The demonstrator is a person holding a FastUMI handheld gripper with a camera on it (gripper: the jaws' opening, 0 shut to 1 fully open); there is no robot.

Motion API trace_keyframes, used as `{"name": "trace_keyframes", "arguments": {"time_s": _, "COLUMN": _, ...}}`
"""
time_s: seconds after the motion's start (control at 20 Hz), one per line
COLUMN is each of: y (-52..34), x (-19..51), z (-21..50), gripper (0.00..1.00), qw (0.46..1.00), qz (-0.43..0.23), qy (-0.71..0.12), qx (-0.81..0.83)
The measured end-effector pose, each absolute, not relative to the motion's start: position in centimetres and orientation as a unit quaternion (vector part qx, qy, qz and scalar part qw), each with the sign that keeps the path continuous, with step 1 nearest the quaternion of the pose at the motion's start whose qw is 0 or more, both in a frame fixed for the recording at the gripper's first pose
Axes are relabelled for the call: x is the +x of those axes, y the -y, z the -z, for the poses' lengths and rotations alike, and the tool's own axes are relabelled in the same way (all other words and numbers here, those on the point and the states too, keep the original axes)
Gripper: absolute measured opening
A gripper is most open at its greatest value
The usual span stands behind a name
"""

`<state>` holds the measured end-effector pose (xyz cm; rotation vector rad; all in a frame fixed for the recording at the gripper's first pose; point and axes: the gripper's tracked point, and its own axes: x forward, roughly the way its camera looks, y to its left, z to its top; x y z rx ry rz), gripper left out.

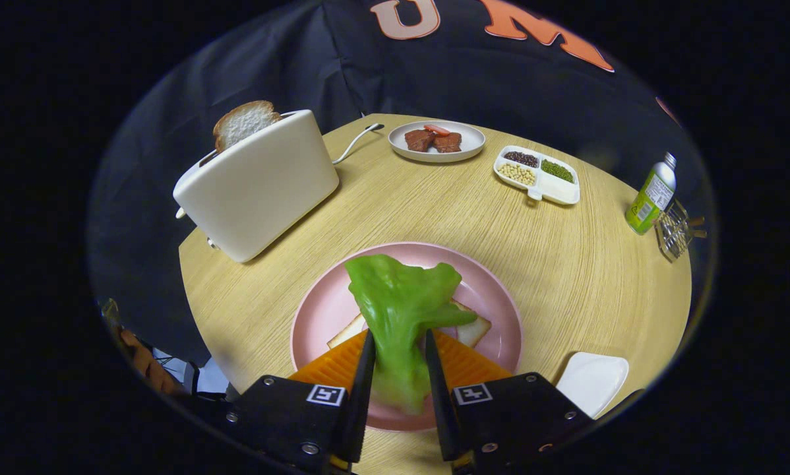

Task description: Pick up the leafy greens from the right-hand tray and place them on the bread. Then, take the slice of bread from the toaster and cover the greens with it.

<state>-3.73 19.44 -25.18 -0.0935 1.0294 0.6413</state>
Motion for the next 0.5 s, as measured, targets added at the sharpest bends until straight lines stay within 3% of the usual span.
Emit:
{"name": "trace_keyframes", "arguments": {"time_s": 0.2, "y": -19.2, "x": -2.6, "z": 23.5, "gripper": 0.56, "qw": 0.836, "qz": -0.296, "qy": -0.462, "qx": -0.020}}
{"name": "trace_keyframes", "arguments": {"time_s": 0.35, "y": -18.7, "x": -1.5, "z": 22.2, "gripper": 0.75, "qw": 0.850, "qz": -0.285, "qy": -0.443, "qx": -0.021}}
{"name": "trace_keyframes", "arguments": {"time_s": 0.5, "y": -18.6, "x": -1.0, "z": 20.9, "gripper": 0.83, "qw": 0.858, "qz": -0.280, "qy": -0.431, "qx": -0.017}}
